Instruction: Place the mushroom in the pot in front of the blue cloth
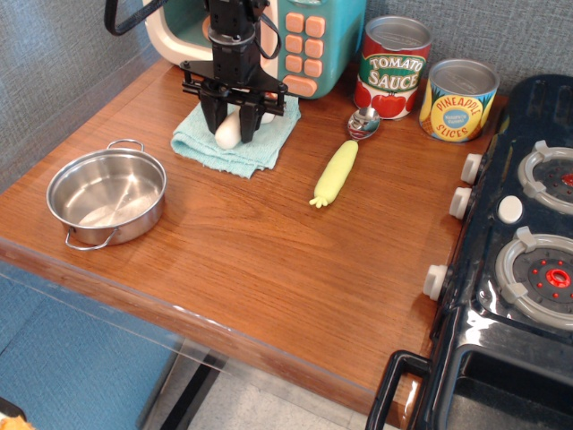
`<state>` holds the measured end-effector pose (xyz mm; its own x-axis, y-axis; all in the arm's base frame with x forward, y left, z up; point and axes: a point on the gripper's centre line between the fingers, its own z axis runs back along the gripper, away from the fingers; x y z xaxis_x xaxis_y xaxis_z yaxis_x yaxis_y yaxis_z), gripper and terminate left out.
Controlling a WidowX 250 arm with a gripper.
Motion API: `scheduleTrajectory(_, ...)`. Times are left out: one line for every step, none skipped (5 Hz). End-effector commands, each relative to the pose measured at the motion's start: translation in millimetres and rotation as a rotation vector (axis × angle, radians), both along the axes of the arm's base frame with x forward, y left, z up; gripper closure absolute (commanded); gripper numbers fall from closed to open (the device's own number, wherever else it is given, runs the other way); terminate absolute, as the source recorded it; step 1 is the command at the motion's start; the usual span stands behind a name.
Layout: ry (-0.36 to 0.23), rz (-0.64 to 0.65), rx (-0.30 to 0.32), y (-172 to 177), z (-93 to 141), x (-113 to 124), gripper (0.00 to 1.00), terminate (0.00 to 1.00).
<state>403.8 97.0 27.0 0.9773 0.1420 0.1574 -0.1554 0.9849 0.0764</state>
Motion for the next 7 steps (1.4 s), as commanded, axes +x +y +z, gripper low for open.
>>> scheduleTrajectory(-0.171,-0.001,0.038,3,80,-32,1.0,0.0)
scheduleTrajectory(-0.15,0.028,0.036,7,88,-68,1.0,0.0)
scheduleTrajectory(-0.067,0.075,0.049,15,75,-116,1.0,0.0)
scheduleTrajectory(-0.006,0.111,0.056,25,62,-147,1.0,0.0)
scheduleTrajectory(0.005,0.118,0.062,29,62,-155,0.0,0.0)
scheduleTrajectory(0.004,0.106,0.087,32,68,-155,0.0,0.0)
scheduleTrajectory(0.011,0.08,0.081,32,70,-155,0.0,0.0)
